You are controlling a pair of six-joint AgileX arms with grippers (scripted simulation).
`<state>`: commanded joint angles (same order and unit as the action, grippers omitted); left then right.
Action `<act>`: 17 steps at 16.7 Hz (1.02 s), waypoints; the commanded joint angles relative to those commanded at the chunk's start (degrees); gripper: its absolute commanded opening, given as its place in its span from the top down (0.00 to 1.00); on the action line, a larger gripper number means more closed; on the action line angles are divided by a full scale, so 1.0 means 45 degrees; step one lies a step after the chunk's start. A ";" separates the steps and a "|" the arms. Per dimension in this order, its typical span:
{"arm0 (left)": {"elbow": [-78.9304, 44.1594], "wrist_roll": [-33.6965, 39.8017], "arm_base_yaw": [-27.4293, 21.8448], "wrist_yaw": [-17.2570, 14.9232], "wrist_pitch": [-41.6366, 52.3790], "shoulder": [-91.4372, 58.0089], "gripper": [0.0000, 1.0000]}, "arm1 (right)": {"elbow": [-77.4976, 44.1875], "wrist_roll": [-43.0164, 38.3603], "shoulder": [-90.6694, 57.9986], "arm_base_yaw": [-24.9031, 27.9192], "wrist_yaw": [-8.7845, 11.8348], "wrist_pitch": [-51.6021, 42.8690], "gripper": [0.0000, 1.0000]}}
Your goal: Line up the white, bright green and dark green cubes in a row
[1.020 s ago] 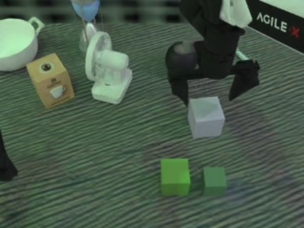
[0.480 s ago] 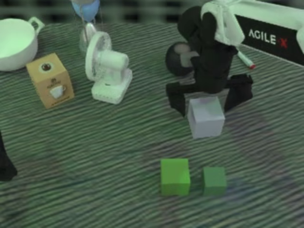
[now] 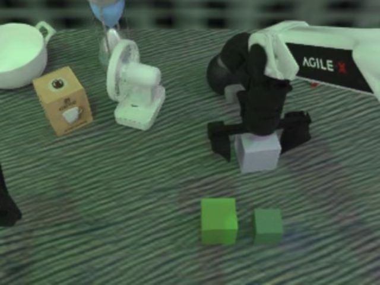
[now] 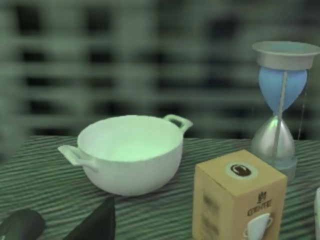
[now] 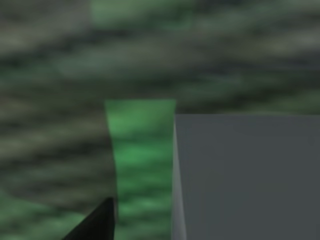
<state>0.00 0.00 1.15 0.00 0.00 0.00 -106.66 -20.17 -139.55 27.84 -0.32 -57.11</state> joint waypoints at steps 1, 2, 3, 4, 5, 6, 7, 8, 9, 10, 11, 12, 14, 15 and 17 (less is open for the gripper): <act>0.0000 0.0000 0.0000 0.0000 0.0000 0.0000 0.00 | 0.0000 0.0000 0.0000 0.0000 0.0000 0.0000 0.08; 0.0000 0.0000 0.0000 0.0000 0.0000 0.0000 0.00 | 0.0000 0.0000 0.0000 0.0000 0.0000 0.0000 0.15; 0.0000 0.0000 0.0000 0.0000 0.0000 0.0000 0.00 | 0.0000 0.0000 0.0000 0.0000 0.0000 0.0000 0.23; 0.0000 0.0000 0.0000 0.0000 0.0000 0.0000 0.00 | 0.0000 0.0000 0.0000 0.0000 0.0000 0.0000 0.30; 0.0000 0.0000 0.0000 0.0000 0.0000 0.0000 0.00 | 0.0000 0.0000 0.0000 0.0000 0.0000 0.0000 0.38; 0.0000 0.0000 0.0000 0.0000 0.0000 0.0000 0.00 | 0.0000 0.0000 0.0000 0.0000 0.0000 0.0000 0.45; 0.0000 0.0000 0.0000 0.0000 0.0000 0.0000 0.00 | 0.0000 0.0000 0.0000 0.0000 0.0000 0.0000 0.53; 0.0000 0.0000 0.0000 0.0000 0.0000 0.0000 0.00 | 0.0000 0.0000 0.0000 0.0000 0.0000 0.0000 0.60; 0.0000 0.0000 0.0000 0.0000 0.0000 0.0000 0.00 | 0.0000 0.0000 0.0000 0.0000 0.0000 0.0000 0.68; 0.0000 0.0000 0.0000 0.0000 0.0000 0.0000 0.00 | 0.0000 0.0000 0.0000 0.0000 0.0000 0.0000 0.75; 0.0000 0.0000 0.0000 0.0000 0.0000 0.0000 0.00 | 0.0000 0.0000 0.0000 0.0000 0.0000 0.0000 0.83; 0.0000 0.0000 0.0000 0.0000 0.0000 0.0000 0.00 | 0.0000 0.0000 0.0000 0.0000 0.0000 0.0000 0.90; 0.0000 0.0000 0.0000 0.0000 0.0000 0.0000 0.00 | 0.0000 0.0000 0.0000 0.0000 0.0000 0.0000 1.00; 0.0000 0.0000 0.0000 0.0000 0.0000 0.0000 0.00 | 0.0000 0.0000 0.0000 0.0000 0.0000 0.0000 1.00; 0.0000 0.0000 0.0000 0.0000 0.0000 0.0000 0.00 | 0.0000 0.0000 0.0000 0.0000 0.0000 0.0000 1.00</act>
<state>0.00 0.00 1.15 0.00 0.00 0.00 -106.66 -20.17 -139.55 27.84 -0.32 -57.11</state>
